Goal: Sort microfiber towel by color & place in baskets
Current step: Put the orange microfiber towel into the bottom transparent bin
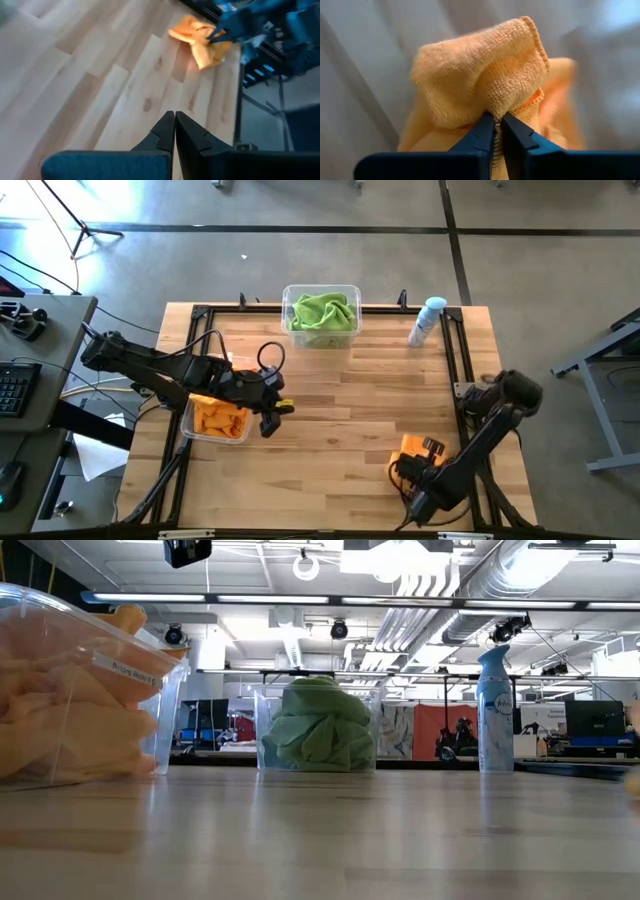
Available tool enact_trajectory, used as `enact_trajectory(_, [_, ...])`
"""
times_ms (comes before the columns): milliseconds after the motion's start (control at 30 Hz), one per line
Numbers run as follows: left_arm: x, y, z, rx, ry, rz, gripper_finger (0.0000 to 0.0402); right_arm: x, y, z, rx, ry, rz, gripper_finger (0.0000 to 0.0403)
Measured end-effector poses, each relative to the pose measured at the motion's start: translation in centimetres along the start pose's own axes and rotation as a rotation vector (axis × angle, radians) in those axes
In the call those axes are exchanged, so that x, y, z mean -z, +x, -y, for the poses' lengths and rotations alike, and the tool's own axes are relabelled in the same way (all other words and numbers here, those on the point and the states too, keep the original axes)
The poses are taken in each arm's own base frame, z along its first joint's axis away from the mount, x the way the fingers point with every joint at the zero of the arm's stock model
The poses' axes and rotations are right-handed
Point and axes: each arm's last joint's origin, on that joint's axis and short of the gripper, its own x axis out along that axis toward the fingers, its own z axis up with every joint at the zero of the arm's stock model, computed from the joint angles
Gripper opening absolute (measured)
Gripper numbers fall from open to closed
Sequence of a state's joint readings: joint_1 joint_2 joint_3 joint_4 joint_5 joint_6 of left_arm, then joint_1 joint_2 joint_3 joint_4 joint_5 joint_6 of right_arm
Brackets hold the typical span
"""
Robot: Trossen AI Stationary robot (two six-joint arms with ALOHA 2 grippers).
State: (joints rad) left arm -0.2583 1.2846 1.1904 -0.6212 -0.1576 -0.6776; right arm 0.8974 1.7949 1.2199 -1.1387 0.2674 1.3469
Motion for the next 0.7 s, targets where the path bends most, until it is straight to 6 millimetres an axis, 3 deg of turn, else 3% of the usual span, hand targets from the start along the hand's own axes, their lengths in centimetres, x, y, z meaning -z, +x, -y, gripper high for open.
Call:
enact_trajectory(200, [-0.9,0.0,-0.1,-0.060,0.035,0.130,0.0024,-1.5,-5.7,3.0,0.050,0.060,0.208,0.0005])
enact_trajectory(400, [-2.2,0.8,0.4,-0.076,0.166,0.264,0.0099,-2.9,-10.1,5.7,-0.026,0.133,0.446,0.0003])
enact_trajectory(567, [-3.5,2.2,0.1,-0.086,0.242,0.334,0.0176,-4.8,-12.0,8.1,-0.036,0.180,0.608,0.0002])
enact_trajectory(700, [-4.7,3.0,0.1,-0.039,0.285,0.410,0.0227,-7.6,-12.6,9.5,-0.009,0.136,0.649,0.0002])
